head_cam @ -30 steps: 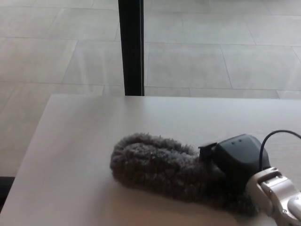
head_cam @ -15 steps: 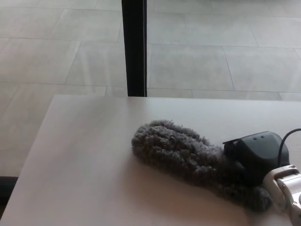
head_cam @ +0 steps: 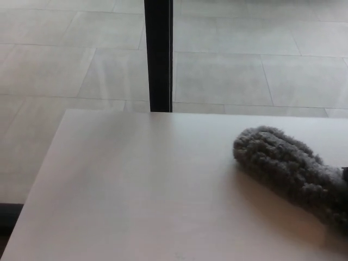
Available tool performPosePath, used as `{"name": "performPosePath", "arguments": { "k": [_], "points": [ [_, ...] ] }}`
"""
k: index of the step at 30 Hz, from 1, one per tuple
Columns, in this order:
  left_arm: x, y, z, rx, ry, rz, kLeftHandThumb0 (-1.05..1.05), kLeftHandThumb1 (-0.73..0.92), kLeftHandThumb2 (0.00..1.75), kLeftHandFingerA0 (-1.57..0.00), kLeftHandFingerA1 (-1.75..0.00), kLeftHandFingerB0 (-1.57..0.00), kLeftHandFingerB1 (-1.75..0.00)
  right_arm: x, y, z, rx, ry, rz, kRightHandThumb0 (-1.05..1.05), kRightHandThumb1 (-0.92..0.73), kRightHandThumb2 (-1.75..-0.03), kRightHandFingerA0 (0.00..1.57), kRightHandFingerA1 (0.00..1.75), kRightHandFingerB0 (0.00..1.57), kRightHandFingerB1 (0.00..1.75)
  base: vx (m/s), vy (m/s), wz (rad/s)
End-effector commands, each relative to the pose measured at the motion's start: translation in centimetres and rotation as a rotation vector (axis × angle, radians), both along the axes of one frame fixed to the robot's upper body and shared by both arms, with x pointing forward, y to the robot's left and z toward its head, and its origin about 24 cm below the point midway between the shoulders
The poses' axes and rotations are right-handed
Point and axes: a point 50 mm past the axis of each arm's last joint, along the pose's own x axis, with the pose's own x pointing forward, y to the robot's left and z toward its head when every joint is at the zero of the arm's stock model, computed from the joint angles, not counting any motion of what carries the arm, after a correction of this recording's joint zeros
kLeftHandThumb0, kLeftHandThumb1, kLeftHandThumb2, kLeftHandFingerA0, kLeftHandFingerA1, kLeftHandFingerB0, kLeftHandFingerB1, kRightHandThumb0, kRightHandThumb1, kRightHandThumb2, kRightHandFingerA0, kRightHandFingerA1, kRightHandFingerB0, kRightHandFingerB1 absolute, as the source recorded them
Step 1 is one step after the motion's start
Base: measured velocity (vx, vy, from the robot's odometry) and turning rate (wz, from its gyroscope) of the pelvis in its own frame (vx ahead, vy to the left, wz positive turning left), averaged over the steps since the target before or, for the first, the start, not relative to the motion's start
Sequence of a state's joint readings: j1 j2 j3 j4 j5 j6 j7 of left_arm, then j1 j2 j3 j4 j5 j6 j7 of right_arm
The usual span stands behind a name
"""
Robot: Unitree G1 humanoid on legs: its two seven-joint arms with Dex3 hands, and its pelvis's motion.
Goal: The robot uses its right hand to pick up the duster kept in the middle of the desk and use it to wipe the desk by swiping its surface twice
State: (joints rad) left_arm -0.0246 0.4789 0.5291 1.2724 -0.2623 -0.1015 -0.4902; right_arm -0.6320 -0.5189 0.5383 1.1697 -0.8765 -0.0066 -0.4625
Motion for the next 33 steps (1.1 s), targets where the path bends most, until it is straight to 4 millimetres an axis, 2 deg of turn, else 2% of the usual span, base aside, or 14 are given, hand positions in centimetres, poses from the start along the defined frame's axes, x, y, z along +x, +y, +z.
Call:
{"name": "performPosePath", "arguments": {
  "k": [1,2,3,11,15,19,24,25,26,28,29,30,31,33],
  "points": [
    [-0.3,0.4,0.2,0.003,-0.006,0.028,-0.46,0.59,0.58,-0.51,-0.61,-0.57,-0.47,-4.3,-4.4,-2.6,-0.084,0.142,-0.217,-0.44,-0.53,-0.94,1.11,1.34,0.78,1.12,0.00,0.000,0.00],
    [-0.3,0.4,0.2,0.014,0.000,0.025,-0.46,0.59,0.58,-0.52,-0.60,-0.57,-0.47,-4.7,-4.8,-2.7,-0.079,0.141,-0.246,-0.43,-0.54,-0.95,1.09,1.32,0.79,1.11,0.00,0.000,0.00],
    [-0.3,0.4,0.2,0.013,0.000,0.027,-0.47,0.58,0.58,-0.52,-0.60,-0.56,-0.47,-4.8,-4.9,-2.8,-0.082,0.146,-0.256,-0.38,-0.69,-0.60,0.78,1.72,0.72,1.22,0.00,0.000,0.00],
    [-0.1,0.3,0.2,0.001,-0.014,0.019,-0.45,0.57,0.56,-0.49,-0.59,-0.52,-0.46,-6.5,-6.0,-3.5,-0.112,0.176,-0.303,-0.42,-0.69,-0.63,0.81,1.70,0.72,1.28,0.00,0.000,0.00],
    [-0.2,0.4,0.3,0.004,-0.016,0.015,-0.47,0.59,0.58,-0.50,-0.58,-0.54,-0.45,-6.6,-5.8,-3.9,-0.126,0.217,-0.325,-0.38,-0.68,-0.60,0.81,1.62,0.75,0.97,0.00,0.000,0.00],
    [0.0,0.4,0.4,0.021,-0.014,0.004,-0.46,0.60,0.58,-0.50,-0.61,-0.52,-0.45,-5.5,-4.6,-3.8,-0.096,0.182,-0.253,-0.41,-0.76,-0.64,0.76,1.71,0.62,1.38,0.00,0.000,0.00],
    [-0.1,0.3,0.3,0.008,-0.017,0.000,-0.46,0.61,0.57,-0.48,-0.61,-0.50,-0.44,-4.1,-2.9,-3.5,-0.010,0.147,-0.148,-0.36,-0.73,-0.60,0.68,1.69,0.67,0.93,0.00,0.000,0.00],
    [-0.1,0.4,0.4,0.007,-0.018,0.002,-0.45,0.63,0.58,-0.48,-0.61,-0.50,-0.45,-3.0,-2.3,-3.0,0.057,0.170,-0.168,-0.45,-0.67,-0.63,0.76,1.40,0.35,0.34,0.00,0.000,0.00],
    [-0.2,0.4,0.3,-0.008,-0.019,0.027,-0.44,0.62,0.57,-0.48,-0.60,-0.52,-0.45,-2.2,-1.8,-2.5,0.118,0.177,-0.182,-0.62,-0.63,-0.62,0.77,1.29,0.23,0.30,0.00,0.000,0.00],
    [-0.1,0.4,0.3,-0.006,-0.020,0.028,-0.44,0.61,0.57,-0.49,-0.62,-0.52,-0.45,-1.0,-1.6,-1.6,0.207,0.264,-0.250,-0.90,-0.59,-1.00,0.00,0.23,0.00,0.13,0.00,0.000,0.00],
    [-0.1,0.4,0.3,-0.012,-0.026,0.031,-0.43,0.61,0.57,-0.48,-0.64,-0.51,-0.46,-0.3,-1.5,-0.9,0.278,0.316,-0.293,-1.05,-0.62,-1.00,0.00,0.00,0.00,0.00,0.00,0.000,0.00],
    [-0.1,0.4,0.3,-0.009,-0.024,0.028,-0.44,0.61,0.58,-0.48,-0.65,-0.53,-0.46,0.1,-1.5,-0.4,0.334,0.342,-0.310,-1.03,-0.74,-0.63,0.00,0.00,0.00,0.00,0.00,0.000,0.00],
    [-0.1,0.5,0.4,-0.001,-0.019,0.023,-0.47,0.59,0.57,-0.50,-0.65,-0.54,-0.45,0.5,-1.6,0.4,0.442,0.370,-0.331,-1.03,-0.62,-0.87,0.00,0.00,0.00,0.00,0.00,0.000,0.00],
    [-0.2,0.5,0.4,0.005,-0.012,0.017,-0.46,0.57,0.57,-0.50,-0.66,-0.55,-0.46,0.9,-2.0,1.6,0.517,0.385,-0.332,-1.05,-0.76,-0.65,0.00,0.00,0.00,0.00,0.00,0.000,0.00]
  ]
}}
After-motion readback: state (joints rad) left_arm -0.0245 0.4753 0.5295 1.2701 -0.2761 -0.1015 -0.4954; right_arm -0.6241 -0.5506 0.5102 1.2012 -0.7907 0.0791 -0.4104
